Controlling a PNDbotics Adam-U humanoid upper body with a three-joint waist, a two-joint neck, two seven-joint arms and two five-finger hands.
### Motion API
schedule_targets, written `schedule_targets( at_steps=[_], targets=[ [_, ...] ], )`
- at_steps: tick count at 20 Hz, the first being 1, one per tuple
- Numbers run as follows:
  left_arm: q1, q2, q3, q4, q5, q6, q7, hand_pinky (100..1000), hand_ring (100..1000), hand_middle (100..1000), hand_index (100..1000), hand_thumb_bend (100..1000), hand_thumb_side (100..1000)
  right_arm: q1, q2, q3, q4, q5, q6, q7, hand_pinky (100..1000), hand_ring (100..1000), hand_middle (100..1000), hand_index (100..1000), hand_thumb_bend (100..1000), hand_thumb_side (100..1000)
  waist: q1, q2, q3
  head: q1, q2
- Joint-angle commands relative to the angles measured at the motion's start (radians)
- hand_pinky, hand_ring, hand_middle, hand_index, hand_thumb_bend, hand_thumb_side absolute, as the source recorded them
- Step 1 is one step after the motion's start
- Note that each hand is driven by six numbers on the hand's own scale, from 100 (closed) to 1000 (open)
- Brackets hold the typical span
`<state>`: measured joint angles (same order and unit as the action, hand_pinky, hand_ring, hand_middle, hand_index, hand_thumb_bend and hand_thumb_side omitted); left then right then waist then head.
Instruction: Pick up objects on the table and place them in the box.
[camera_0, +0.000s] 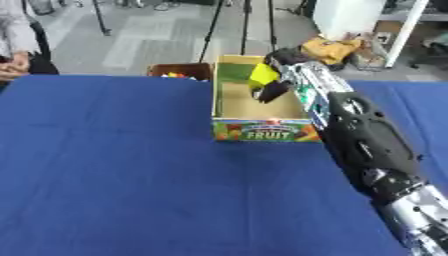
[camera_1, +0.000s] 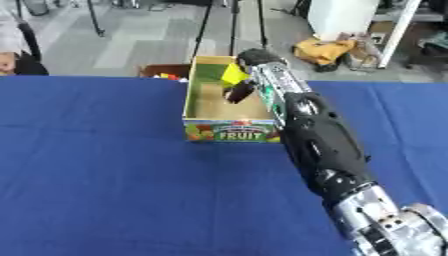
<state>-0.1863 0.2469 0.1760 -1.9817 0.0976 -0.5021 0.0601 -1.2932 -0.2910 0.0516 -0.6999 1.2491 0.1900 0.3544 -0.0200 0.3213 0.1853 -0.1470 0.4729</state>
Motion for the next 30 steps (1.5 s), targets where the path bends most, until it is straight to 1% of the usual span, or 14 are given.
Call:
schedule_targets(
  at_steps=[1, 8, 10, 11, 12, 13, 15, 17, 21, 23, 25, 26, 27, 30],
  targets=[
    [-0.012, 0.009, 0.000, -0.018, 0.006, -0.001, -0.006, 603, 744, 882, 976, 100, 1000, -0.022, -0.003, -0.014, 0.012, 0.024, 0.011, -0.021, 652, 671, 443, 514, 100, 368, 0.003, -0.015, 0.003, -0.009, -0.019],
    [-0.017, 0.006, -0.001, -0.018, 0.005, -0.003, -0.009, 602, 744, 883, 976, 100, 1000, -0.017, 0.012, -0.028, 0.055, 0.059, 0.030, -0.062, 656, 680, 460, 534, 100, 374, 0.003, -0.003, 0.011, -0.019, -0.027],
    [-0.018, 0.006, -0.002, -0.018, 0.004, -0.002, -0.010, 602, 744, 883, 976, 100, 1000, -0.017, 0.014, -0.029, 0.059, 0.060, 0.029, -0.063, 669, 701, 499, 576, 100, 380, 0.002, -0.001, 0.011, -0.020, -0.028],
    [-0.018, 0.005, -0.002, -0.018, 0.004, -0.002, -0.010, 602, 744, 883, 975, 100, 1000, -0.017, 0.015, -0.029, 0.060, 0.060, 0.028, -0.061, 683, 722, 540, 637, 100, 389, 0.002, -0.001, 0.012, -0.021, -0.028],
    [-0.019, 0.005, -0.002, -0.018, 0.004, -0.002, -0.010, 602, 744, 883, 975, 100, 1000, -0.018, 0.015, -0.029, 0.062, 0.060, 0.027, -0.057, 690, 731, 557, 661, 100, 391, 0.002, 0.000, 0.012, -0.022, -0.028],
    [-0.019, 0.005, -0.002, -0.018, 0.004, -0.002, -0.010, 602, 744, 882, 975, 100, 1000, -0.018, 0.016, -0.029, 0.063, 0.060, 0.027, -0.054, 709, 752, 615, 715, 100, 400, 0.002, 0.001, 0.012, -0.022, -0.028],
    [-0.020, 0.006, -0.002, -0.018, 0.004, -0.003, -0.009, 601, 744, 882, 975, 100, 1000, -0.016, 0.017, -0.030, 0.067, 0.062, 0.029, -0.040, 737, 789, 717, 787, 100, 412, 0.002, 0.002, 0.013, -0.025, -0.030],
    [-0.020, 0.005, -0.002, -0.018, 0.004, -0.002, -0.009, 601, 744, 882, 975, 100, 1000, -0.016, 0.018, -0.031, 0.070, 0.067, 0.032, -0.025, 758, 824, 779, 840, 100, 427, 0.002, 0.003, 0.014, -0.028, -0.033],
    [-0.021, 0.005, -0.002, -0.018, 0.004, -0.002, -0.007, 600, 744, 881, 974, 100, 1000, -0.015, 0.022, -0.039, 0.070, 0.077, 0.044, -0.013, 778, 851, 832, 900, 100, 459, 0.001, 0.006, 0.019, -0.033, -0.036],
    [-0.021, 0.004, -0.002, -0.018, 0.003, -0.002, -0.007, 600, 744, 882, 974, 100, 1000, -0.016, 0.022, -0.041, 0.068, 0.082, 0.048, -0.011, 788, 861, 847, 926, 107, 490, 0.001, 0.007, 0.020, -0.034, -0.035],
    [-0.021, 0.003, -0.003, -0.018, 0.003, -0.002, -0.006, 600, 744, 881, 974, 100, 1000, -0.017, 0.022, -0.044, 0.065, 0.086, 0.052, -0.010, 797, 868, 856, 945, 184, 514, 0.001, 0.008, 0.020, -0.037, -0.035],
    [-0.021, 0.003, -0.003, -0.018, 0.003, -0.001, -0.006, 600, 744, 881, 974, 100, 1000, -0.017, 0.022, -0.046, 0.063, 0.086, 0.055, -0.011, 800, 871, 858, 950, 208, 523, 0.001, 0.008, 0.021, -0.037, -0.035],
    [-0.021, 0.003, -0.002, -0.018, 0.003, -0.001, -0.006, 600, 744, 881, 974, 100, 1000, -0.017, 0.022, -0.048, 0.060, 0.086, 0.056, -0.012, 809, 879, 867, 961, 256, 541, 0.001, 0.008, 0.021, -0.038, -0.035],
    [-0.021, 0.003, -0.002, -0.018, 0.003, 0.000, -0.004, 600, 744, 881, 974, 100, 1000, -0.018, 0.018, -0.051, 0.051, 0.082, 0.059, -0.014, 821, 892, 887, 994, 314, 559, 0.001, 0.007, 0.020, -0.039, -0.037]
  ],
)
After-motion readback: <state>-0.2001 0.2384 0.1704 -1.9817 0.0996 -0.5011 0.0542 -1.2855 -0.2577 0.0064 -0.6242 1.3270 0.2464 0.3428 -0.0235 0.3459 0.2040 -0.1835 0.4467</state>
